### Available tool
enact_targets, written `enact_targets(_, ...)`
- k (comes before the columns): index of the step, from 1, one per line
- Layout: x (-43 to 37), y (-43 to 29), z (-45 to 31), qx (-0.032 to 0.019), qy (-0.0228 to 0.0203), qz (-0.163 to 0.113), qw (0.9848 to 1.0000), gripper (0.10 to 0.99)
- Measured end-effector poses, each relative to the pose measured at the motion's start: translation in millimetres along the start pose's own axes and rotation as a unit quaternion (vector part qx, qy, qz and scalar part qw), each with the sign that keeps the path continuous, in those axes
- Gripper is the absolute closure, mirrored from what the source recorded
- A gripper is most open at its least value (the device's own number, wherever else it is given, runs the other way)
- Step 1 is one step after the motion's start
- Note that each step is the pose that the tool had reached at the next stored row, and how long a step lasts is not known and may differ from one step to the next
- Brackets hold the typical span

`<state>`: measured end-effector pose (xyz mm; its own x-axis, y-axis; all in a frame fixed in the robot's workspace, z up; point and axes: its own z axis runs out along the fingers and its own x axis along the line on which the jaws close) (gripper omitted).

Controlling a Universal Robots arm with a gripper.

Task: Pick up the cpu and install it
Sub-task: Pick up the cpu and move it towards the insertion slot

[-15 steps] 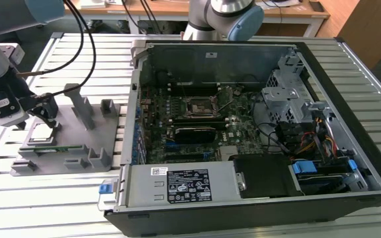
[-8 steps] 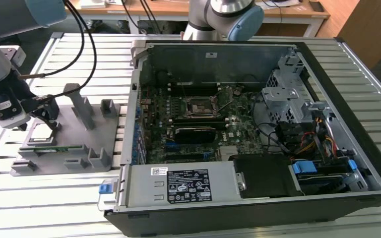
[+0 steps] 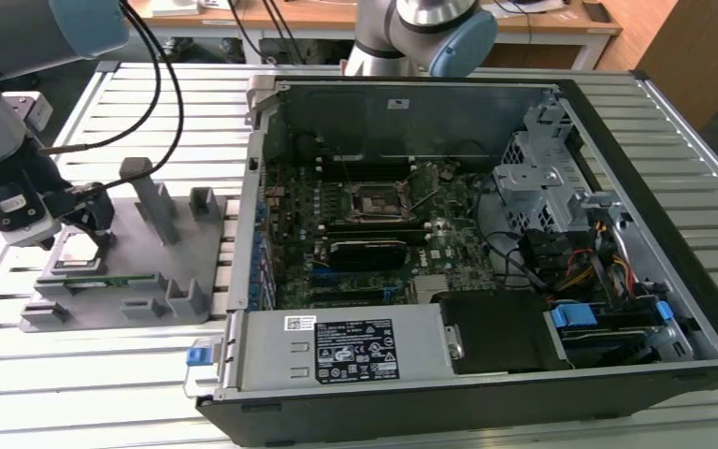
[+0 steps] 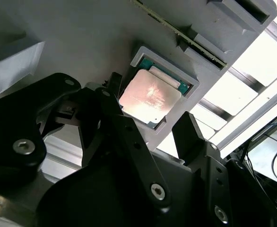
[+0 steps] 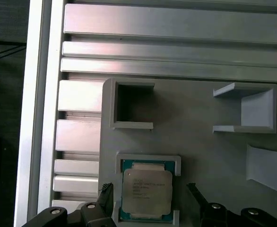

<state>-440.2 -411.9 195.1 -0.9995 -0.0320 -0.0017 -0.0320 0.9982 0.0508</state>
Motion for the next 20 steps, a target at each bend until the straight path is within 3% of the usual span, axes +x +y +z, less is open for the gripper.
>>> enact_targets(13, 0.0, -0.5, 9.0, 0.0001, -0.0015, 0.000, 1.0000, 0.380)
enact_targets(15, 0.0, -0.5, 9.3, 0.0001, -0.0015, 0.000, 1.0000, 0.396)
enact_targets(16, 0.0, -0.5, 9.5, 0.0001, -0.0016, 0.000, 1.0000, 0.467)
enact_targets(20, 0.1, -0.5, 10.1, 0.0003, -0.0016, 0.000, 1.0000, 0.467)
